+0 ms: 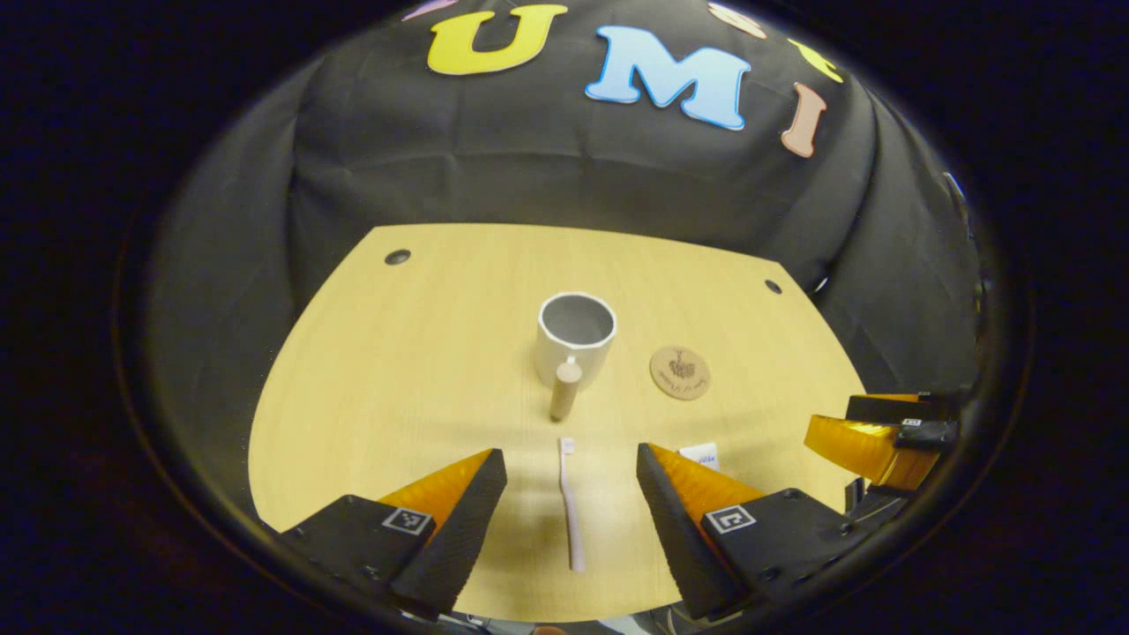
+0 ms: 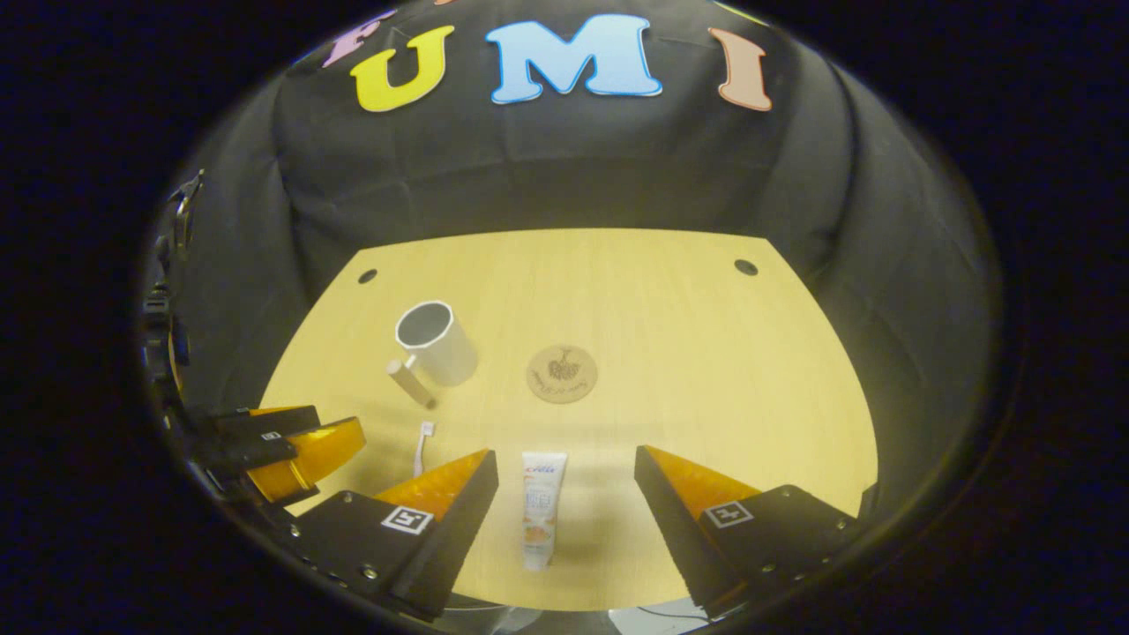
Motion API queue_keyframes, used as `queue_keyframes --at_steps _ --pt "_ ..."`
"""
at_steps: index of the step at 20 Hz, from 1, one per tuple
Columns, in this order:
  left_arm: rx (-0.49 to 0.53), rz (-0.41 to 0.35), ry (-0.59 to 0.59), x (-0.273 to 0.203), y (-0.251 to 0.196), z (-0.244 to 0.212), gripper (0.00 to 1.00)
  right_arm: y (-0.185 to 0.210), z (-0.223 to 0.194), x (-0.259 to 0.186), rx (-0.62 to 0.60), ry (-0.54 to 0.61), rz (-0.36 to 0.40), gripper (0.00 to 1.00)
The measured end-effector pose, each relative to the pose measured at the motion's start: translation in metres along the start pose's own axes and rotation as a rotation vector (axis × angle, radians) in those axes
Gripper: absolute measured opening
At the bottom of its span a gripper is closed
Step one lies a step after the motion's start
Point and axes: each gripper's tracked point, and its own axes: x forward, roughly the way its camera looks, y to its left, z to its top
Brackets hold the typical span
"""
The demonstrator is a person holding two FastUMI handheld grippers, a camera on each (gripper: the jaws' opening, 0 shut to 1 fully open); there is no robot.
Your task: Put the toothbrush and toothpaste on the desktop into the cup, then pick up the cup and place it on the coaster on the desktop.
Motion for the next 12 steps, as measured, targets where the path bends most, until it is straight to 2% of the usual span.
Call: queue_keyframes --at_steps 1,2,7,8,12 --pt "0.001 0.002 0.031 0.009 0.003 -0.009 1.0 0.001 -0.009 0.008 0.001 0.034 0.002 0.95" --pt "0.005 0.006 0.068 0.017 0.005 -0.018 0.96 0.003 -0.016 0.016 0.004 0.064 0.002 0.95" --pt "0.021 0.024 0.248 0.045 0.015 -0.058 0.97 0.01 -0.055 0.052 -0.006 0.209 -0.005 0.95" --pt "0.024 0.032 0.271 0.049 0.018 -0.064 1.0 0.011 -0.062 0.057 -0.01 0.236 -0.006 0.95" --pt "0.04 0.058 0.341 0.068 0.023 -0.086 0.98 0.014 -0.088 0.074 -0.01 0.319 -0.016 0.95"
